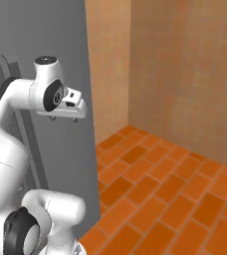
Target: Take the strawberry from the fridge and place it on top of the pancake, located on the dining counter.
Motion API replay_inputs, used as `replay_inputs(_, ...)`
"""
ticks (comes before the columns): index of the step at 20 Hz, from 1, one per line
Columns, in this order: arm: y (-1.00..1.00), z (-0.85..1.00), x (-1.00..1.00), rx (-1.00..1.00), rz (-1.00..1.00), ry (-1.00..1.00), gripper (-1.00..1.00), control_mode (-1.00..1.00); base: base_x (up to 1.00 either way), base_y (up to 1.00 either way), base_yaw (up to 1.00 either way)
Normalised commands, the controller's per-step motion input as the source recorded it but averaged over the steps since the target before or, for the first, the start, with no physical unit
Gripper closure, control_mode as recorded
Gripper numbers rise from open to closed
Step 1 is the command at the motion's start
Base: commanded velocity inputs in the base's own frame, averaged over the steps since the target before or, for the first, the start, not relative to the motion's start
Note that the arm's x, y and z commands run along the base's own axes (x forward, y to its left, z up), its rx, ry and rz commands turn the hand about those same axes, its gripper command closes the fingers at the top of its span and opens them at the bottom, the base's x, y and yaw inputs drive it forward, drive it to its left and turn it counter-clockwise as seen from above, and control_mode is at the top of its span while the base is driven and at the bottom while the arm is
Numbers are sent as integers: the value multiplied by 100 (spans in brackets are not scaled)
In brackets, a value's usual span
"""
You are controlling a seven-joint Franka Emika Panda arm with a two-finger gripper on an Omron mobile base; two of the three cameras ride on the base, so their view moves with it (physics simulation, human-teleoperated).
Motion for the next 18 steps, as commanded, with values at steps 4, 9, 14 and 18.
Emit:
replay_inputs(4,2,-9,-14,0,4,-3,-100,-100,-9,1,0)
replay_inputs(9,10,-46,-14,18,50,-46,-100,-100,0,0,0)
replay_inputs(14,33,-54,31,28,68,-37,-100,-100,0,0,0)
replay_inputs(18,55,-36,41,21,51,-20,-100,-100,0,0,0)
